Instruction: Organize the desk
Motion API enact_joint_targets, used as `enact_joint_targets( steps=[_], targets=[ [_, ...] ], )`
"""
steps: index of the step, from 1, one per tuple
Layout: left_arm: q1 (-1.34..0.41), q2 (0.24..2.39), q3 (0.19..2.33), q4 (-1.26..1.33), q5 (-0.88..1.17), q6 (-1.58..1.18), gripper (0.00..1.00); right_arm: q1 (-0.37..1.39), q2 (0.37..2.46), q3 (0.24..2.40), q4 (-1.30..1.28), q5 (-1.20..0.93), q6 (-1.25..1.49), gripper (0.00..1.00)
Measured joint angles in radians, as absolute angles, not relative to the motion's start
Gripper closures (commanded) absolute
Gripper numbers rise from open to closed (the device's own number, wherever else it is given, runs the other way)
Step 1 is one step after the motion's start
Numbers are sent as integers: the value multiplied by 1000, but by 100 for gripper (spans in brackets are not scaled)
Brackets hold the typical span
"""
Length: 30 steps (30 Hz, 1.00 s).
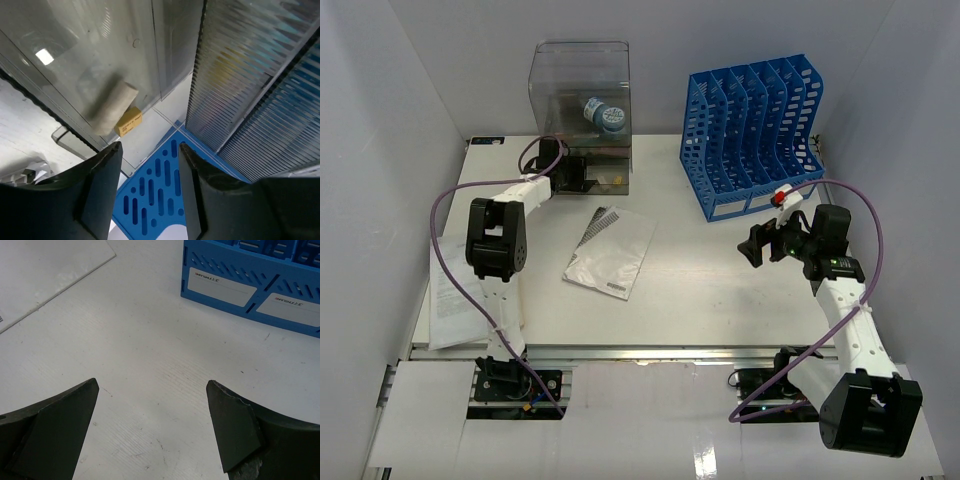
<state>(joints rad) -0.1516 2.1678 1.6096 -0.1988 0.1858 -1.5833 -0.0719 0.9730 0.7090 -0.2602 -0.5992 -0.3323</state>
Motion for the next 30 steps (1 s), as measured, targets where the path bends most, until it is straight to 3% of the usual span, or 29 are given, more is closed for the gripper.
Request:
enact_joint_targets(
  steps=[4, 7, 8, 10, 11, 12, 22, 30],
  targets=[
    [-141, 2172, 1617, -179, 193, -1599, 32, -72, 973, 709, -260, -598, -335, 5],
    [-131, 2168, 1597, -141, 194, -1596, 44, -72, 973, 709, -260, -598, -339, 5],
    [-127, 2165, 1581, -122, 196, -1589, 51, -72, 973, 709, -260, -598, -340, 5],
    [-118, 2146, 1516, -52, 207, -1541, 76, -72, 974, 709, -260, -598, -342, 5],
    [-113, 2131, 1471, -12, 219, -1502, 94, -72, 974, 709, -260, -599, -343, 5],
    [-106, 2112, 1418, 38, 236, -1460, 100, -72, 975, 709, -260, -599, -344, 5],
    [-53, 1995, 1178, 267, 339, -1235, 100, -72, 978, 708, -260, -598, -347, 5],
    [-42, 2032, 1169, 302, 380, -1212, 100, -72, 990, 708, -259, -598, -348, 5]
  ],
)
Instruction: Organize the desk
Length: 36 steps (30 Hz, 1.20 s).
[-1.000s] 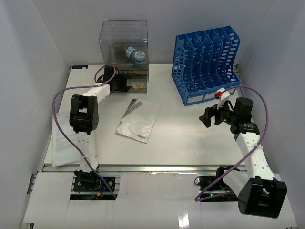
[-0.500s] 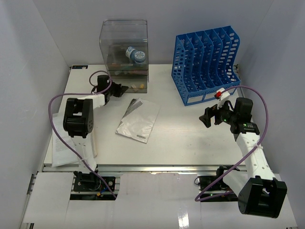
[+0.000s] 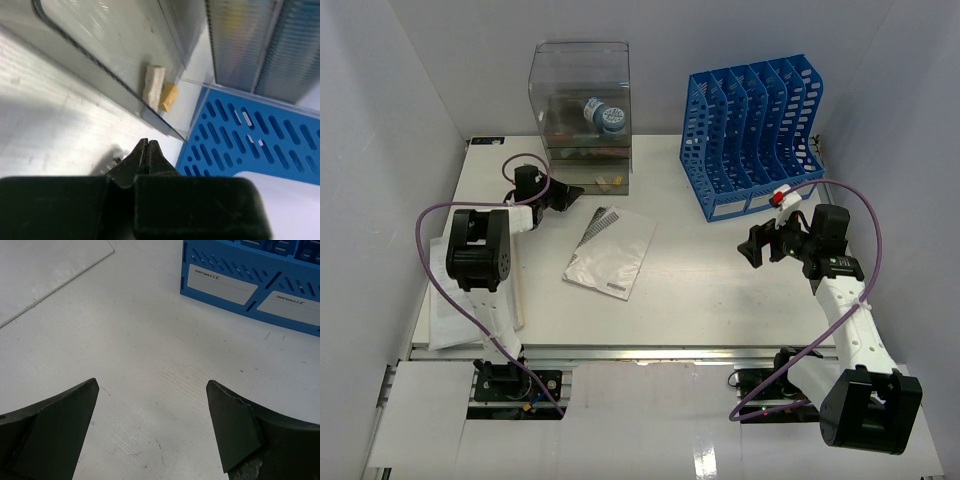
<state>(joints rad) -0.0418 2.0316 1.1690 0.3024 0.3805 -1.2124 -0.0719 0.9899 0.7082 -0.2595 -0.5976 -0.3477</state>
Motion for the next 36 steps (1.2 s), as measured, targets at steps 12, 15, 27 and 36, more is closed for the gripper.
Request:
enact_joint_targets(
  steps=[12, 15, 27, 36],
  targets=[
    [-43, 2190, 1302, 226, 348, -1277, 68, -72, 993, 708, -259, -593, -348, 5],
    [-43, 2223, 1350, 227, 348, -1301, 61, -72, 997, 708, -259, -590, -348, 5],
    [-43, 2398, 1642, 199, 325, -1363, 44, -72, 1003, 708, -259, -574, -351, 6],
    [-34, 2463, 1752, 132, 414, -1373, 45, -78, 1003, 708, -259, -563, -352, 6]
  ],
)
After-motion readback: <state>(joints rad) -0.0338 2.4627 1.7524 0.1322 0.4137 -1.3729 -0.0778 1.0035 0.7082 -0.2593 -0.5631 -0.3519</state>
